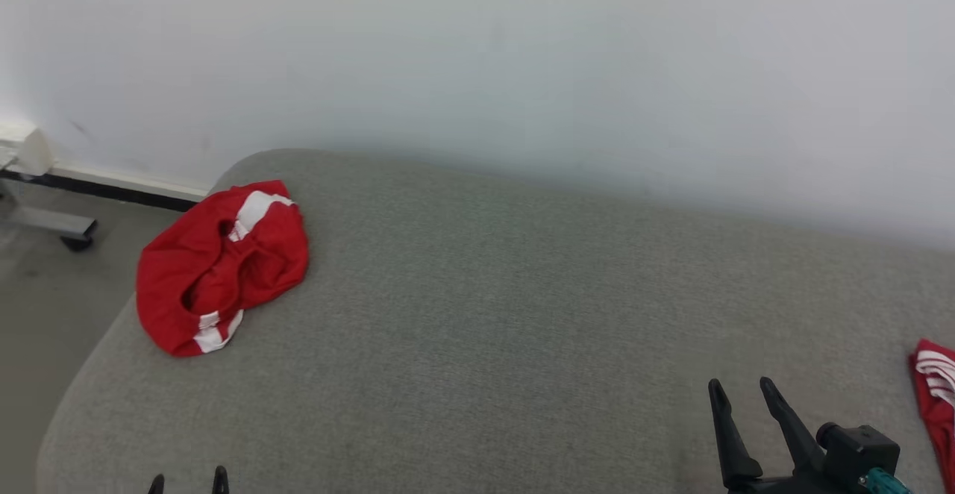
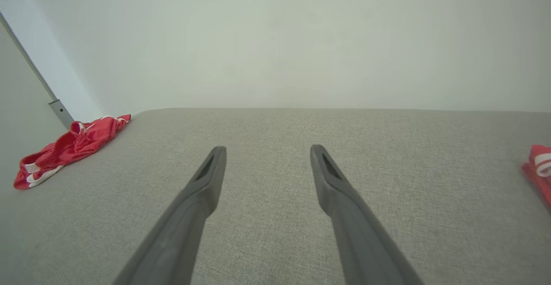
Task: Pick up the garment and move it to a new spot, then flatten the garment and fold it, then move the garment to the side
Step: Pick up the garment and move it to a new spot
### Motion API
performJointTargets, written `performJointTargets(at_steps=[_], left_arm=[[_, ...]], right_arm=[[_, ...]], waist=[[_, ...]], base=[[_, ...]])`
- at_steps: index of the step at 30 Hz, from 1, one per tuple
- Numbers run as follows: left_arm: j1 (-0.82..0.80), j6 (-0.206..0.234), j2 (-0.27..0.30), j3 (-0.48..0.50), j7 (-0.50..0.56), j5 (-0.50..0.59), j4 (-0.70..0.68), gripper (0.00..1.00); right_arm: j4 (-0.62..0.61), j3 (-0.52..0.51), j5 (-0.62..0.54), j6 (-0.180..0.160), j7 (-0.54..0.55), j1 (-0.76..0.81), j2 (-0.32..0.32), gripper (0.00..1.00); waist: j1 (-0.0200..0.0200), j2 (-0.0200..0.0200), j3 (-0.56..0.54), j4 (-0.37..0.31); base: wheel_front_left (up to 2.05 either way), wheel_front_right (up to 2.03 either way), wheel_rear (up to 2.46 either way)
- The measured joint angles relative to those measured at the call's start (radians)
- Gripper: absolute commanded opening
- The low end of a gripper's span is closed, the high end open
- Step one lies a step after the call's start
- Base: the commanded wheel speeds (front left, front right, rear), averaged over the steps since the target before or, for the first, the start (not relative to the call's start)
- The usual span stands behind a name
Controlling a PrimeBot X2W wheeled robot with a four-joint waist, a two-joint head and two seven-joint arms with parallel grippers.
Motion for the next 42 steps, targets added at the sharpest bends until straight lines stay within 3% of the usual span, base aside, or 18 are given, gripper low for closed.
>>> performJointTargets(at_steps=[11,17,36,42], left_arm=[[0.029,-0.004,0.021,0.057,0.000,-0.006,-0.026,1.00],[0.049,-0.003,0.012,0.081,0.000,-0.006,-0.055,1.00],[-0.027,0.005,-0.001,0.074,0.006,-0.031,-0.024,1.00],[-0.246,0.024,0.038,0.164,0.170,-0.179,0.058,1.00]], right_arm=[[0.029,0.031,0.005,0.000,-0.019,0.005,0.023,1.00],[0.046,0.052,0.011,0.000,-0.021,-0.028,0.023,1.00],[0.057,0.063,0.030,0.000,-0.022,-0.017,0.014,1.00],[-0.007,0.075,0.005,0.000,0.023,-0.059,-0.011,1.00]], waist=[[0.0000,0.0000,-0.014,0.158],[0.0000,0.0000,-0.004,0.204],[-0.0001,0.0001,0.001,0.191],[0.0000,0.0001,0.041,0.135]], base=[[0.00,0.00,0.00],[0.00,0.00,0.00],[0.00,0.00,0.00],[0.00,0.00,0.00]])
